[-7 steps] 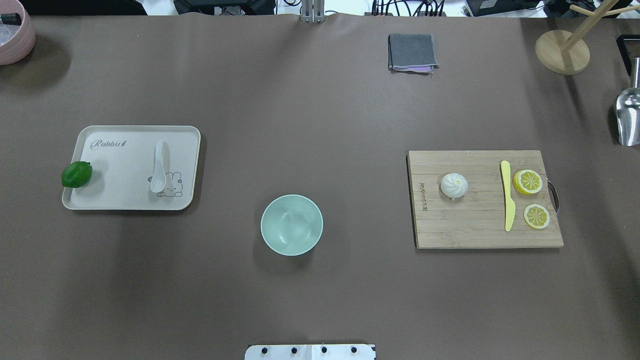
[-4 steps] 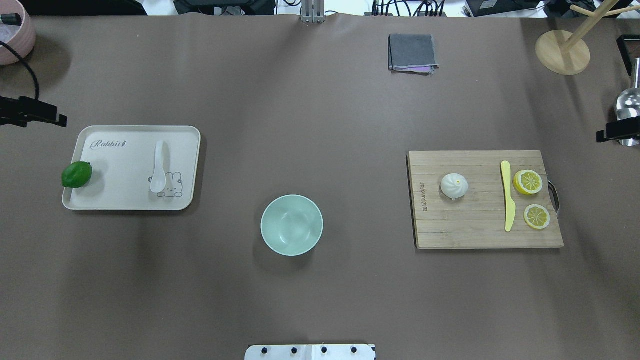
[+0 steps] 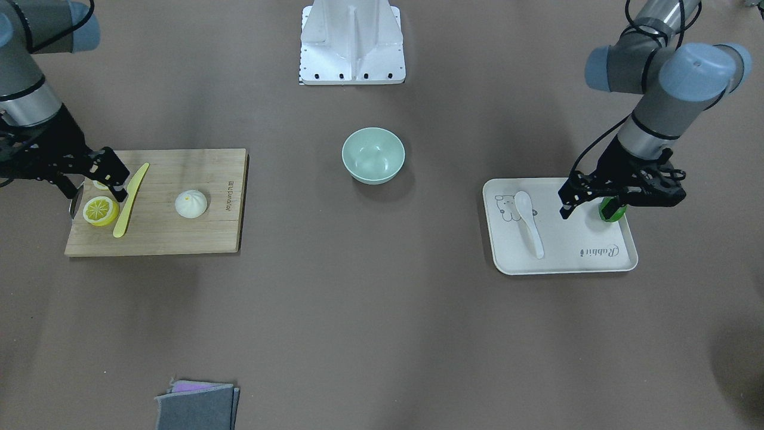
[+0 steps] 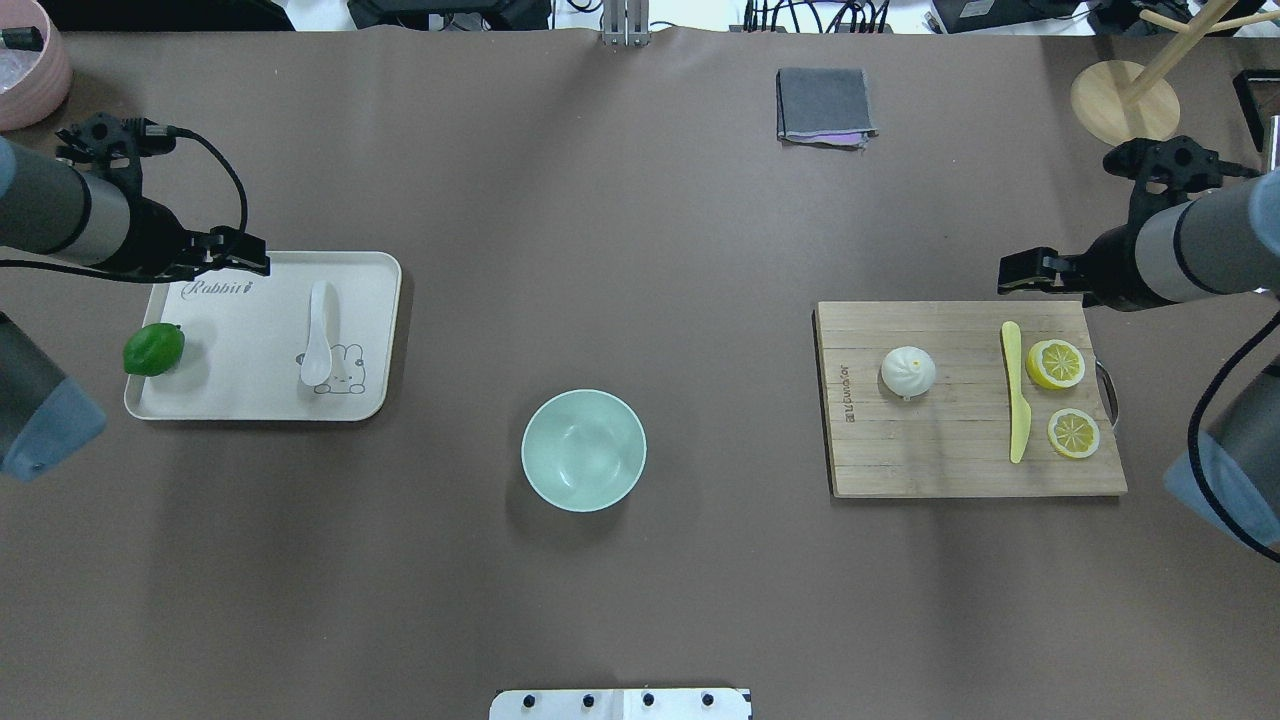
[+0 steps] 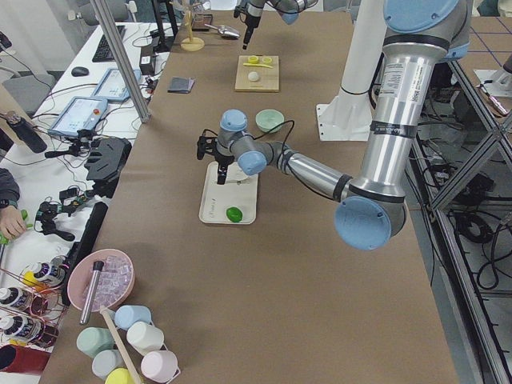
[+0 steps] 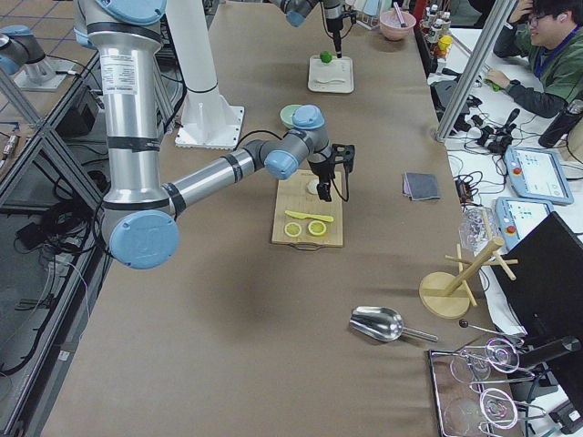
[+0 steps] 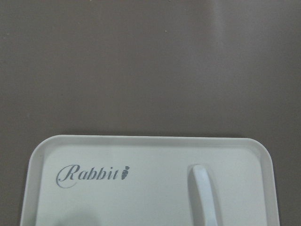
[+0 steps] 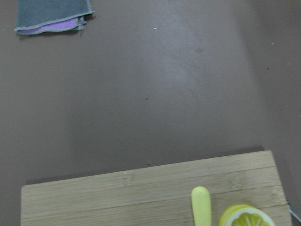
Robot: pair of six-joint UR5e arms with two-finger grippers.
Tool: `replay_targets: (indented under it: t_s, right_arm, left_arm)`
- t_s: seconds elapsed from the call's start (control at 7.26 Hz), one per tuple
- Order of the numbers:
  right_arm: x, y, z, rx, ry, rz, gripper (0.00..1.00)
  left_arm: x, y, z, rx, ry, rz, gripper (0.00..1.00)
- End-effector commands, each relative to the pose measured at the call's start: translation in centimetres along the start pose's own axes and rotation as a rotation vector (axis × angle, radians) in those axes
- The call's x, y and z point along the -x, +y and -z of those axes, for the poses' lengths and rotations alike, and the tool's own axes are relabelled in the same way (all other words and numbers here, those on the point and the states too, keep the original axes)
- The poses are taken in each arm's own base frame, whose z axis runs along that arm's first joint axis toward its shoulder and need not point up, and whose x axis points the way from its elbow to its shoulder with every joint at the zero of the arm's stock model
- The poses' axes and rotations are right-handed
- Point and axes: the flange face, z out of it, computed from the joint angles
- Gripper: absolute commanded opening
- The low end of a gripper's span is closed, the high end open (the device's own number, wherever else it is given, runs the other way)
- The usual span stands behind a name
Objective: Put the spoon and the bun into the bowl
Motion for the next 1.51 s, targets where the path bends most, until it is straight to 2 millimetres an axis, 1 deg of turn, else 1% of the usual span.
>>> replay_targets:
  t_s: [0.0,0.14,0.28,0.55,0.83,1.1,1.24,1.38]
  right_arm:
    - [2.3,1.1,-0.6,0.000,0.007,0.004,0.99]
    - [2.4,1.2,-0.7,-0.001,0.008,0.006,0.99]
    - [2.5,1.3,-0.8,0.000,0.009,0.008,0.99]
    - [2.4,1.4,-0.8,-0.004,0.012,0.008,0.99]
    - [2.4,1.4,-0.8,-0.004,0.012,0.008,0.99]
    - [2.4,1.4,-0.9,-0.003,0.014,0.009,0.99]
    - [2.4,1.4,-0.9,-0.003,0.014,0.009,0.99]
    - [2.4,1.5,-0.9,-0.002,0.015,0.010,0.99]
  left_arm:
    - [-2.2,1.0,-3.8,-0.006,-0.042,-0.006,0.74]
    - [-3.9,1.5,-5.1,0.000,-0.043,-0.004,0.61]
    - [-4.6,1.7,-6.0,0.007,-0.045,-0.012,0.56]
    - [-4.6,2.2,-6.4,0.009,-0.055,-0.018,0.56]
    - [-4.8,3.1,-7.6,0.018,-0.069,-0.027,0.56]
    - [-4.7,3.0,-7.8,0.020,-0.071,-0.029,0.48]
    - [-4.7,3.0,-7.8,0.020,-0.071,-0.027,0.34]
    - [-4.7,3.0,-7.8,0.018,-0.072,-0.028,0.11]
